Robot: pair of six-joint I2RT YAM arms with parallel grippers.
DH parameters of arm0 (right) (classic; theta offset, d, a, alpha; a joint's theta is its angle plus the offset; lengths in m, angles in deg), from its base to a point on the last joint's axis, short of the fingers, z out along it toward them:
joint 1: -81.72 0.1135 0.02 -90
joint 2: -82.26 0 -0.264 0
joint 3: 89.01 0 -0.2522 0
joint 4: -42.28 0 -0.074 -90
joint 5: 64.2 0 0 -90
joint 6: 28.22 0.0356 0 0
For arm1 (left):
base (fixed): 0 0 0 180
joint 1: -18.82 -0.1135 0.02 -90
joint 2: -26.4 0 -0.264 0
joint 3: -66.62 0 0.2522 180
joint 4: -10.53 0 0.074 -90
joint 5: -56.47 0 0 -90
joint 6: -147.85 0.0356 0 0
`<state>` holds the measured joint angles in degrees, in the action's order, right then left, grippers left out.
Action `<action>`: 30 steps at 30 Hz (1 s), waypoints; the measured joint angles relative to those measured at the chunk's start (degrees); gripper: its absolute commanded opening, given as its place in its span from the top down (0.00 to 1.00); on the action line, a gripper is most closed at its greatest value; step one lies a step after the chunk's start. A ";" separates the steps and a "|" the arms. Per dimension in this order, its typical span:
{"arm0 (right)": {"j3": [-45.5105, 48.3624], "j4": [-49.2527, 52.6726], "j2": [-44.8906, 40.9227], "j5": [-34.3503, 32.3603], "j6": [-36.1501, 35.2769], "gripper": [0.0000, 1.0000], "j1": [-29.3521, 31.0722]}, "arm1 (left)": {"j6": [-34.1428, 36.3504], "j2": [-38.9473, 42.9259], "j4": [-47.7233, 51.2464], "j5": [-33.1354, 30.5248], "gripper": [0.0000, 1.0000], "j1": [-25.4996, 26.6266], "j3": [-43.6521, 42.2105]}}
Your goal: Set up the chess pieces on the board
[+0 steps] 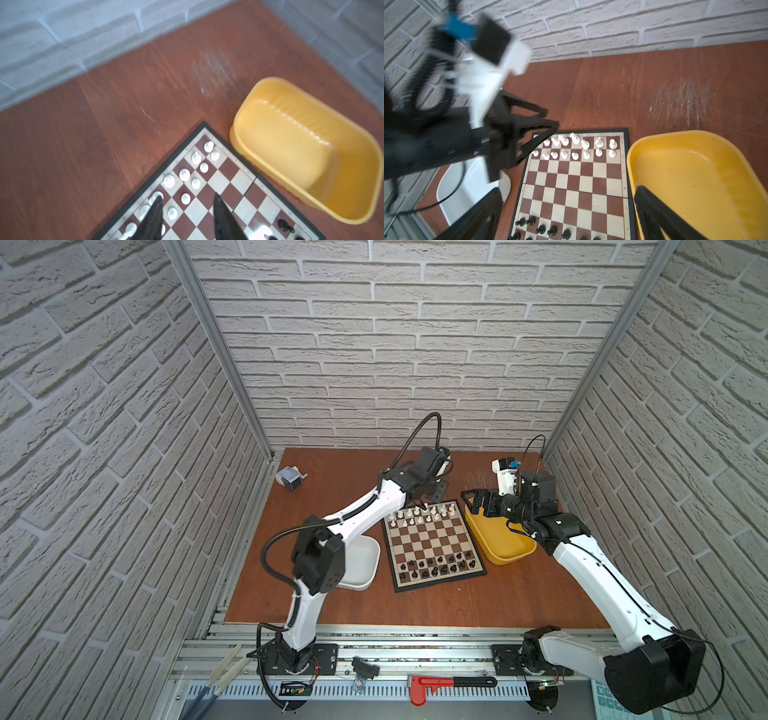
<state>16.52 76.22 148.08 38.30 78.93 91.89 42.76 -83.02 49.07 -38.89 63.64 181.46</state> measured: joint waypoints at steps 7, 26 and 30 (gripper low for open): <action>14.53 -16.04 -10.36 -15.10 -2.60 0.00 -0.98 | 1.16 42.58 -36.00 -8.04 0.02 -5.62 -50.66; 51.78 -73.61 8.13 -26.64 -18.08 0.00 -10.12 | 4.00 32.44 -73.02 -32.41 0.02 -29.44 -80.96; 43.80 -72.59 13.49 -24.17 -18.05 0.00 -11.43 | 6.45 33.40 -77.02 -31.65 0.02 -29.55 -82.51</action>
<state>60.32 3.64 161.57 14.12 60.88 80.46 49.21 -49.63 -27.95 -70.54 34.09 98.95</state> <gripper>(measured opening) 0.997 0.984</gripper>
